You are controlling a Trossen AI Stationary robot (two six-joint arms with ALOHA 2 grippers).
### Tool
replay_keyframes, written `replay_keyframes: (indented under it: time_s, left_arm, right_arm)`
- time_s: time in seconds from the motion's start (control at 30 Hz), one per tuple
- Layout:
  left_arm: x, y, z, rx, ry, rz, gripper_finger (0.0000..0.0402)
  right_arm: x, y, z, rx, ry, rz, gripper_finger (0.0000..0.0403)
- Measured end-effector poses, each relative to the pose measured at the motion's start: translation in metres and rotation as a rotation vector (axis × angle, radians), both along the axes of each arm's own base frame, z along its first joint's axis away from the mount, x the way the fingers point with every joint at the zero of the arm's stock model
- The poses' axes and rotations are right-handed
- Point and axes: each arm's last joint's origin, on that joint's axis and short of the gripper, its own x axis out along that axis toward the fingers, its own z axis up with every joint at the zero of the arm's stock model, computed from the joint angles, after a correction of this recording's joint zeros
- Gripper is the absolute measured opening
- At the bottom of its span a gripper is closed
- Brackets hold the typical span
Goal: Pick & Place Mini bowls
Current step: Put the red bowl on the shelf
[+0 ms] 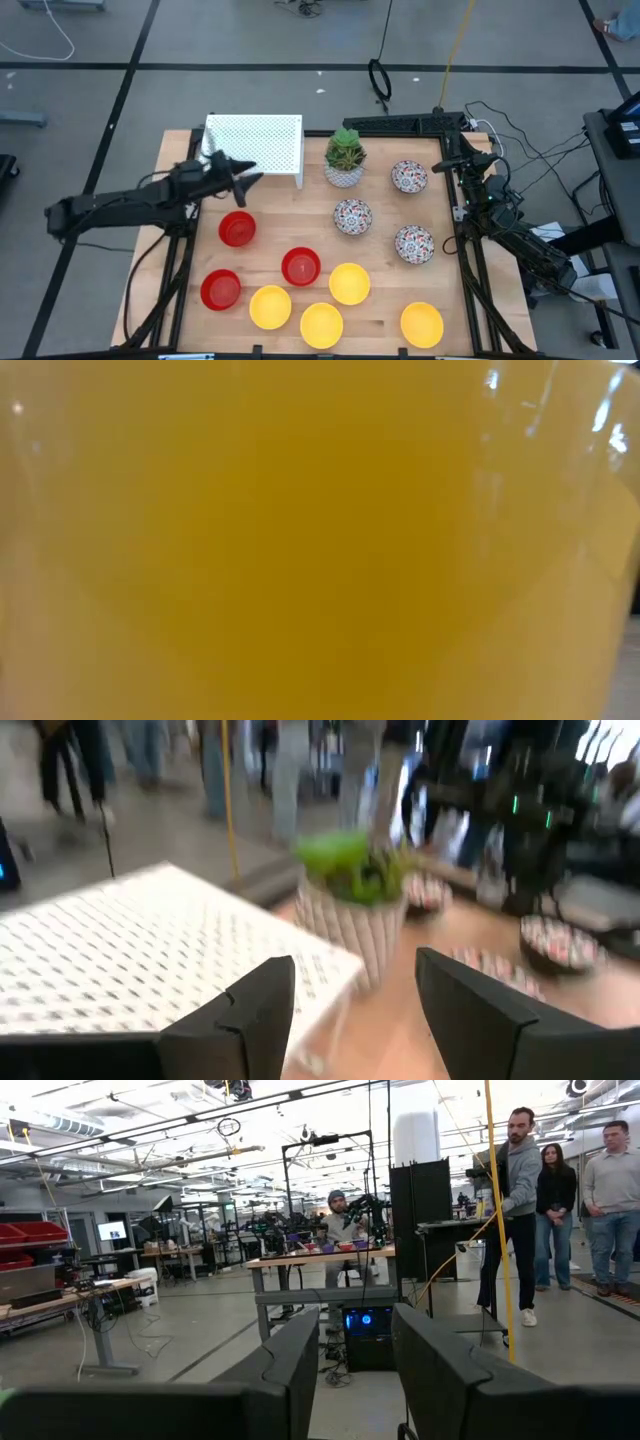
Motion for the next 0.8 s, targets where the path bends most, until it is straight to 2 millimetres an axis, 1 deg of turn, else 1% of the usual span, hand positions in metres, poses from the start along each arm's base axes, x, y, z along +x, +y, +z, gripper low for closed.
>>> replay_keyframes:
  time_s: [0.17,0.4,0.6,0.8]
  left_arm:
    - [0.029,-0.008,0.013,-0.067,0.159,-0.083,0.0212]
    - [0.069,-0.032,0.026,-0.113,0.316,-0.216,0.0212]
    - [0.093,-0.052,0.022,-0.199,0.486,-0.258,0.0212]
    - [0.102,-0.067,0.01,-0.329,0.691,-0.205,0.0212]
  right_arm:
    - [0.0,0.0,0.0,0.0,0.0,0.0,0.0116]
    - [0.0,0.0,0.0,0.0,0.0,0.0,0.0116]
    - [0.0,0.0,0.0,0.0,0.0,0.001,0.0116]
    - [0.0,0.0,0.0,0.0,0.0,0.001,0.0116]
